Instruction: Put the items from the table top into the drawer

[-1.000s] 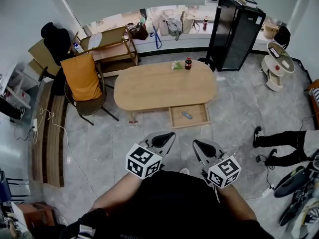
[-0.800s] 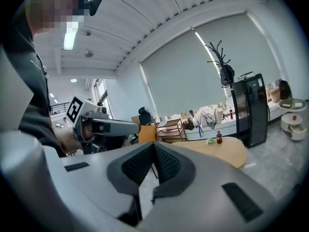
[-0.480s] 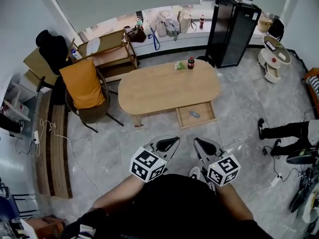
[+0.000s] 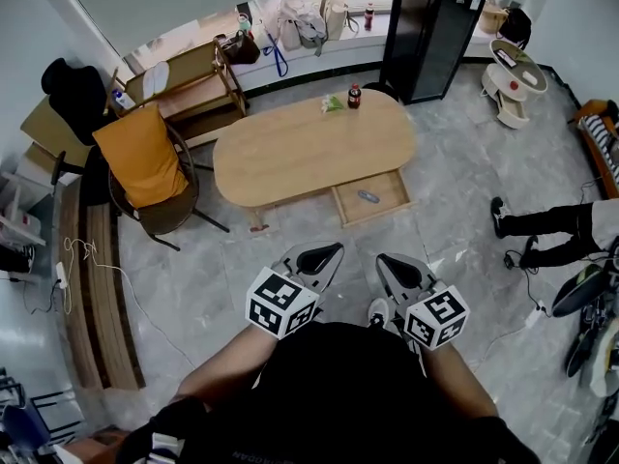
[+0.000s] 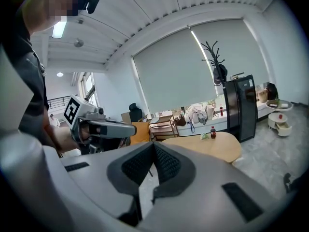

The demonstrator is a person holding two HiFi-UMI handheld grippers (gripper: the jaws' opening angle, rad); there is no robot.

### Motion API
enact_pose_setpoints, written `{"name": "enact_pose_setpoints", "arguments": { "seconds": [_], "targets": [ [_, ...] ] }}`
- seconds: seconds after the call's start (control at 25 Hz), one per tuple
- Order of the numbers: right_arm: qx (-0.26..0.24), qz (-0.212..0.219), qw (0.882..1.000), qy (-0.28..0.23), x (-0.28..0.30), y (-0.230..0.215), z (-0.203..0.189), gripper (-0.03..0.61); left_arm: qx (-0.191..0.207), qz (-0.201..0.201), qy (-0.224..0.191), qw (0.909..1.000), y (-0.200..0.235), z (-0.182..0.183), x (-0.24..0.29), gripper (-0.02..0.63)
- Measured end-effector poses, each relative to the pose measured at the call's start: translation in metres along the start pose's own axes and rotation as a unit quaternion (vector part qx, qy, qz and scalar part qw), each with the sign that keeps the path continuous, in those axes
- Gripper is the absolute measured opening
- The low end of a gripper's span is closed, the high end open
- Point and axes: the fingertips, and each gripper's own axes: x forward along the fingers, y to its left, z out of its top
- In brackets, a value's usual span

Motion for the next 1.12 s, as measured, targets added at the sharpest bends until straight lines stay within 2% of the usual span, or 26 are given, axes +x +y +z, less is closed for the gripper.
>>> {"name": "enact_pose_setpoints", "arguments": {
  "seconds": [0.88,1.12],
  "targets": [
    [-0.016,-0.001,1.0,-0.005,-0.002,0.001,0.005,0.003,0.011,-0.009,-0.002,0.9999,-0.005,0.002,0.008,0.002],
    [-0.015,0.001,1.0,-0.006,-0.002,-0.006,0.013,0.003,0.009,-0.006,-0.003,0.9999,-0.004,0.013,0.014,0.002]
  ]
}}
